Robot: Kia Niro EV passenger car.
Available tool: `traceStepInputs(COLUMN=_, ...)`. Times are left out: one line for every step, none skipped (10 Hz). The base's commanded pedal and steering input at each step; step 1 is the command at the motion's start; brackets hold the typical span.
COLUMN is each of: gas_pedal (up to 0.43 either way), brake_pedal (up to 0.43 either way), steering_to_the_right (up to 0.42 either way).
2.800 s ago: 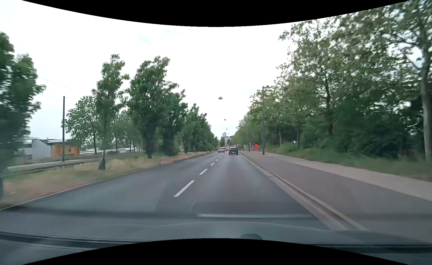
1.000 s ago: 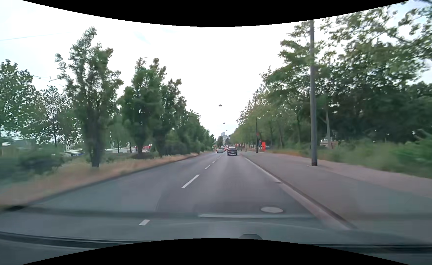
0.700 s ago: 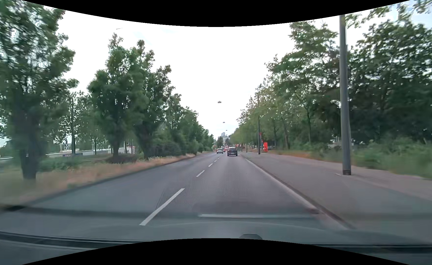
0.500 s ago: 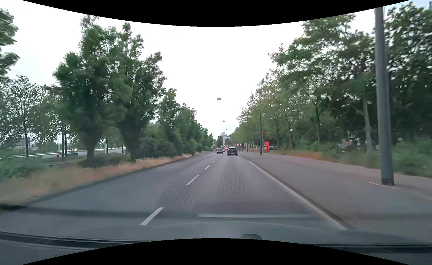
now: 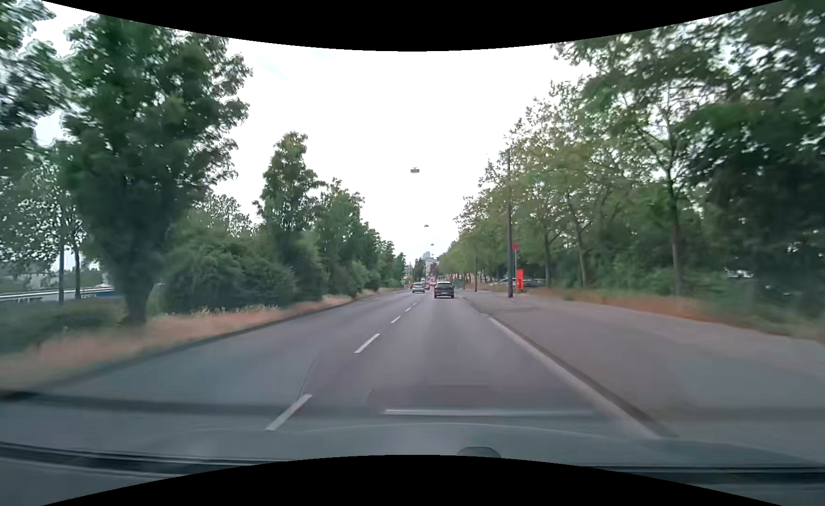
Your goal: Follow the waypoints while adhering to traffic rules and regulations
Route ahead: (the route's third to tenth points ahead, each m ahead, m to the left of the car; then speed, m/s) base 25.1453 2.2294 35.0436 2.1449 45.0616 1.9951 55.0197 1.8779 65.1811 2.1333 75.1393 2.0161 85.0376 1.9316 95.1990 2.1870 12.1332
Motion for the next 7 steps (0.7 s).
traceStepInputs(gas_pedal=0.0, brake_pedal=0.0, steering_to_the_right=-0.005)
traceStepInputs(gas_pedal=0.0, brake_pedal=0.0, steering_to_the_right=-0.005)
traceStepInputs(gas_pedal=0.0, brake_pedal=0.0, steering_to_the_right=-0.005)
traceStepInputs(gas_pedal=0.0, brake_pedal=0.006, steering_to_the_right=-0.005)
traceStepInputs(gas_pedal=0.0, brake_pedal=0.012, steering_to_the_right=-0.005)
traceStepInputs(gas_pedal=0.0, brake_pedal=0.018, steering_to_the_right=-0.005)
traceStepInputs(gas_pedal=0.0, brake_pedal=0.037, steering_to_the_right=-0.005)
